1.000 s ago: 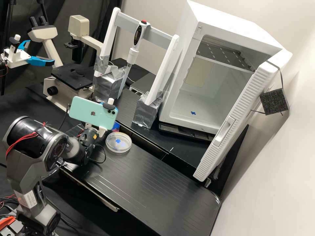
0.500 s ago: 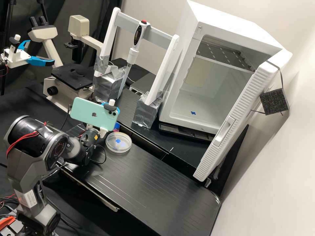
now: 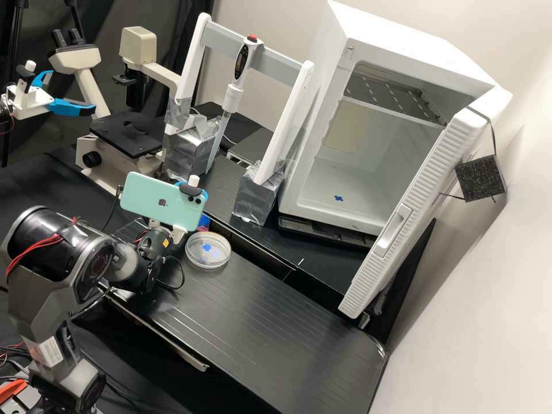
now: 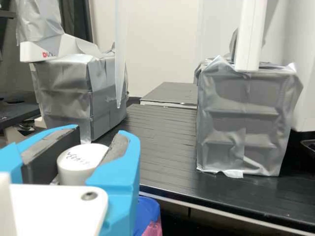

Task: Close the bottle

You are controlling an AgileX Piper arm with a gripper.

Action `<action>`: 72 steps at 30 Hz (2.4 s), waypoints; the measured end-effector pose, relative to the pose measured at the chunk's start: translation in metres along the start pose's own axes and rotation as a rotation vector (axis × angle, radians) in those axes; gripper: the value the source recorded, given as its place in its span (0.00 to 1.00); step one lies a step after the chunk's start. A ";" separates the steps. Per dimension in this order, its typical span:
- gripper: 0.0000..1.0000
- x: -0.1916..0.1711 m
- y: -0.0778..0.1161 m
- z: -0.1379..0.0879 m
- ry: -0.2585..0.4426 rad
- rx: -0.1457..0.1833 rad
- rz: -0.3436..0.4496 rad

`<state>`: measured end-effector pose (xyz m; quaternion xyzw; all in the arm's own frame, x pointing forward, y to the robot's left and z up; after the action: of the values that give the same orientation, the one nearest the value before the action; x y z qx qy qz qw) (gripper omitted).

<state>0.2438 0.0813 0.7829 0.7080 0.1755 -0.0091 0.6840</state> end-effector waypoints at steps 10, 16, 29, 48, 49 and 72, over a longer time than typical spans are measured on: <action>0.00 0.000 0.000 0.000 0.002 -0.008 -0.007; 0.00 0.005 0.003 -0.002 0.013 -0.011 0.002; 0.00 0.012 0.006 -0.003 -0.005 -0.016 -0.007; 0.00 0.020 0.006 0.000 -0.030 -0.023 -0.025; 0.00 0.019 0.005 0.000 -0.031 -0.023 -0.026; 1.00 0.008 0.001 0.006 -0.035 0.017 -0.023</action>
<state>0.2527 0.0769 0.7816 0.7114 0.1717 -0.0307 0.6808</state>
